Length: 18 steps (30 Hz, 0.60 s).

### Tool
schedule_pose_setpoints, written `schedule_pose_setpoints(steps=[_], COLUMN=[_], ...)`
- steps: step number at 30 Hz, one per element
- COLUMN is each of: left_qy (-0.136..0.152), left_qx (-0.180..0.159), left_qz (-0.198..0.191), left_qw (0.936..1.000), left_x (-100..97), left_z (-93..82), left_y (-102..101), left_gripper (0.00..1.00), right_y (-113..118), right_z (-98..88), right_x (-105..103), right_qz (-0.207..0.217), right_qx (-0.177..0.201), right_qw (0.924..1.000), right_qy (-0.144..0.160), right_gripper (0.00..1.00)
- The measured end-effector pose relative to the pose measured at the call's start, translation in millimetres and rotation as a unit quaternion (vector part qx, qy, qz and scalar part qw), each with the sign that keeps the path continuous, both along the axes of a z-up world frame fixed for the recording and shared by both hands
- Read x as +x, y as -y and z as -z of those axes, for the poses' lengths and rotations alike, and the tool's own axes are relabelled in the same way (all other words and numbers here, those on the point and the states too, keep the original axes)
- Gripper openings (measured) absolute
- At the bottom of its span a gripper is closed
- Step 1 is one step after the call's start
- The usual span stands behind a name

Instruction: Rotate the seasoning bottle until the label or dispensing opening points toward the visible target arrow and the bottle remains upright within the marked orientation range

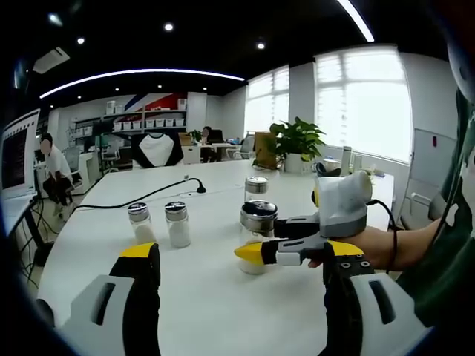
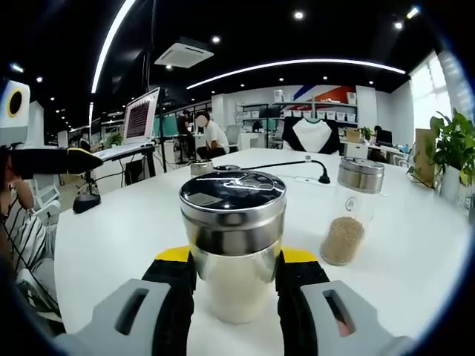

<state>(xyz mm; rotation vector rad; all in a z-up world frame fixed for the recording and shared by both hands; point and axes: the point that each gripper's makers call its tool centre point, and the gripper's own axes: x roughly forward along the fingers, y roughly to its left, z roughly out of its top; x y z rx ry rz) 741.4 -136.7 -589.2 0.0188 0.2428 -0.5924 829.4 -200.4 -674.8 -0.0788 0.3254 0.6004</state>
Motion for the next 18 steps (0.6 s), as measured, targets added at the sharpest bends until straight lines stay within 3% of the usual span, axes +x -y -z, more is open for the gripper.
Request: schedule_pose_setpoints(steps=[15, 18], left_qy=[-0.005, -0.009], left_qx=[-0.006, -0.008], left_qz=[-0.003, -0.004], left_qw=[1.0, 0.9999], left_x=[3.3, 3.6], left_z=[3.2, 5.0], left_y=[-3.6, -3.8], left_gripper=[0.96, 0.95], right_y=[0.8, 3.6], right_z=[6.0, 10.4], right_x=[-0.5, -1.9], right_qz=[-0.008, -0.008], right_qx=[-0.016, -0.03], right_qw=[0.9998, 0.9994], right_qy=[-0.012, -0.018], right_gripper=[0.41, 0.46])
